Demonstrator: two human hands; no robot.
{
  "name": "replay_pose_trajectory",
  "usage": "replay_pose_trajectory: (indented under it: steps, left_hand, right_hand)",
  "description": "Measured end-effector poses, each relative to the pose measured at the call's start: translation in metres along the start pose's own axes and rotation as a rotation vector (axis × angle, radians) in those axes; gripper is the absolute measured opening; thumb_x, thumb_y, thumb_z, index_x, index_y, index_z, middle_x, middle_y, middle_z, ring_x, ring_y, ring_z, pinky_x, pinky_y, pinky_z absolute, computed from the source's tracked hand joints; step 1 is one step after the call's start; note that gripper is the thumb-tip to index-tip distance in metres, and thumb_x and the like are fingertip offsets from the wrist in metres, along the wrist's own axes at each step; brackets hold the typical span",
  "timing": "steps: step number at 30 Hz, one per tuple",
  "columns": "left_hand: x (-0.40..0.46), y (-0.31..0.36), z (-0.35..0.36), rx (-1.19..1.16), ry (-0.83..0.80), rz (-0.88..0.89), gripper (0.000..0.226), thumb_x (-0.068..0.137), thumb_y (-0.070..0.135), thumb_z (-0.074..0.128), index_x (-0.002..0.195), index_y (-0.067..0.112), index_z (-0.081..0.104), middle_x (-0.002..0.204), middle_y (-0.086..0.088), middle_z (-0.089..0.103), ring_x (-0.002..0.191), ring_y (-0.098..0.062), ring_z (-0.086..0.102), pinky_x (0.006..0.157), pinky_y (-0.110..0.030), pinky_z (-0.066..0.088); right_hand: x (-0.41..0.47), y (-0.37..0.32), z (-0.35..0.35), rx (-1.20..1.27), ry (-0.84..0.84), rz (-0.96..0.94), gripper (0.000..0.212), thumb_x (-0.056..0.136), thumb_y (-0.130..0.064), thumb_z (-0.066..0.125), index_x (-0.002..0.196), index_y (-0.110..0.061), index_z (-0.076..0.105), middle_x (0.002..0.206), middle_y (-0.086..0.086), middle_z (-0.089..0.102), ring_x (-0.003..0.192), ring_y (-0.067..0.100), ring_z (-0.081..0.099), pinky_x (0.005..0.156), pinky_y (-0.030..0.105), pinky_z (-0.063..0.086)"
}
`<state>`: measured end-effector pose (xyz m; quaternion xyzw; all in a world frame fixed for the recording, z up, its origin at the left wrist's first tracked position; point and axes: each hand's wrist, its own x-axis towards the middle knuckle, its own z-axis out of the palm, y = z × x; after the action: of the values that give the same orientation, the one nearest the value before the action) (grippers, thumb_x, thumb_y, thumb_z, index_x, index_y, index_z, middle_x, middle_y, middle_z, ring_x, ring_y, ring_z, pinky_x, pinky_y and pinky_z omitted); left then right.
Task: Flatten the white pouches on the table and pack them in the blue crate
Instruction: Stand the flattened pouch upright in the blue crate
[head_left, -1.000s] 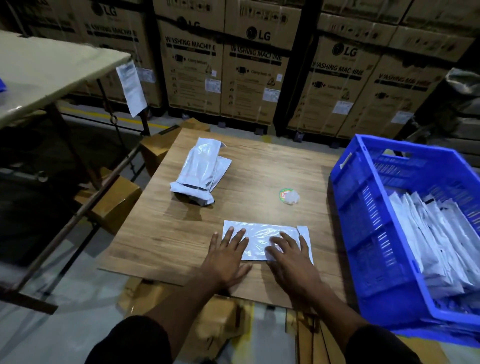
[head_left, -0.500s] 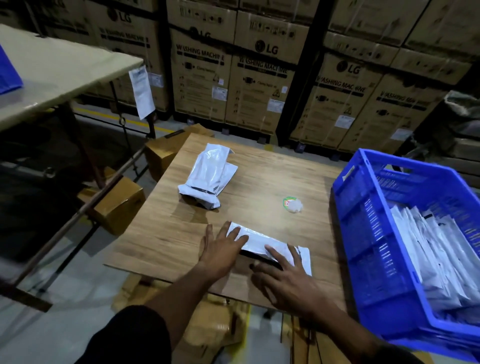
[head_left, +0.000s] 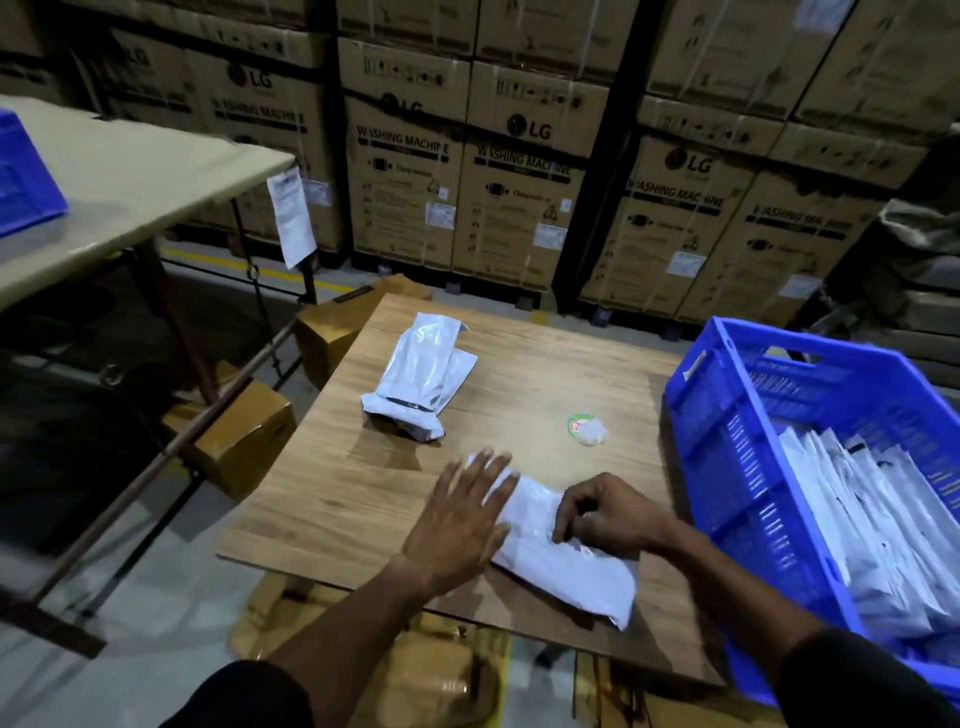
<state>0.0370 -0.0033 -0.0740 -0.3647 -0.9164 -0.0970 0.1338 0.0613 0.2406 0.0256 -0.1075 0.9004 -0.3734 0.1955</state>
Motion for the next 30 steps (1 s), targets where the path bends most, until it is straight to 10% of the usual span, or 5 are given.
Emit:
replay_pose_trajectory:
  steps: [4,7,13,20,30]
  left_hand:
    - [-0.007,0.006,0.024,-0.059,-0.36,-0.114,0.072,0.096,0.062,0.023,0.156,0.024,0.033,0.168,-0.005,0.021,0.154,-0.026,0.016,0.11,-0.062,0.037]
    - [-0.006,0.015,0.029,-0.114,-0.535,-0.235,0.09,0.083,0.069,-0.006,0.163,0.03,0.007,0.168,0.001,-0.014,0.156,-0.023,-0.012,0.121,-0.062,0.003]
    - [0.012,0.027,0.029,0.013,-0.342,-0.113,0.053,0.097,0.04,0.034,0.12,0.012,0.073,0.134,-0.009,0.066,0.13,-0.026,0.058,0.11,-0.049,0.031]
    - [0.019,0.029,0.048,-0.065,-0.411,-0.088,0.054,0.094,0.037,0.034,0.123,0.015,0.073,0.132,-0.003,0.068,0.125,-0.023,0.063,0.098,-0.042,0.055]
    - [0.003,0.031,0.065,-0.058,-0.206,-0.182,0.053,0.099,0.043,0.036,0.143,0.024,0.058,0.153,0.006,0.049,0.142,-0.031,0.045,0.113,-0.046,0.027]
  right_hand:
    - [0.016,0.02,-0.01,-0.224,-0.068,0.161,0.033,0.065,-0.016,0.053,0.078,-0.037,0.075,0.092,-0.005,0.077,0.09,0.014,0.069,0.079,0.031,0.054]
    - [0.019,0.027,0.018,-0.53,0.257,0.242,0.032,0.082,-0.023,0.051,0.106,-0.031,0.07,0.115,-0.005,0.071,0.111,0.023,0.062,0.09,0.037,0.049]
    - [0.017,0.06,0.115,-0.592,0.332,0.103,0.049,0.091,-0.037,0.043,0.13,-0.011,0.056,0.135,0.012,0.06,0.12,0.032,0.059,0.095,0.048,0.052]
    - [0.009,0.063,0.118,-0.7,0.315,0.11,0.06,0.082,-0.034,0.041,0.135,-0.01,0.055,0.138,0.006,0.059,0.124,0.024,0.059,0.107,0.044,0.037]
    - [0.011,0.063,0.137,-0.674,0.297,0.158,0.061,0.095,-0.035,0.035,0.152,-0.012,0.038,0.157,-0.002,0.04,0.145,0.023,0.037,0.112,0.053,0.017]
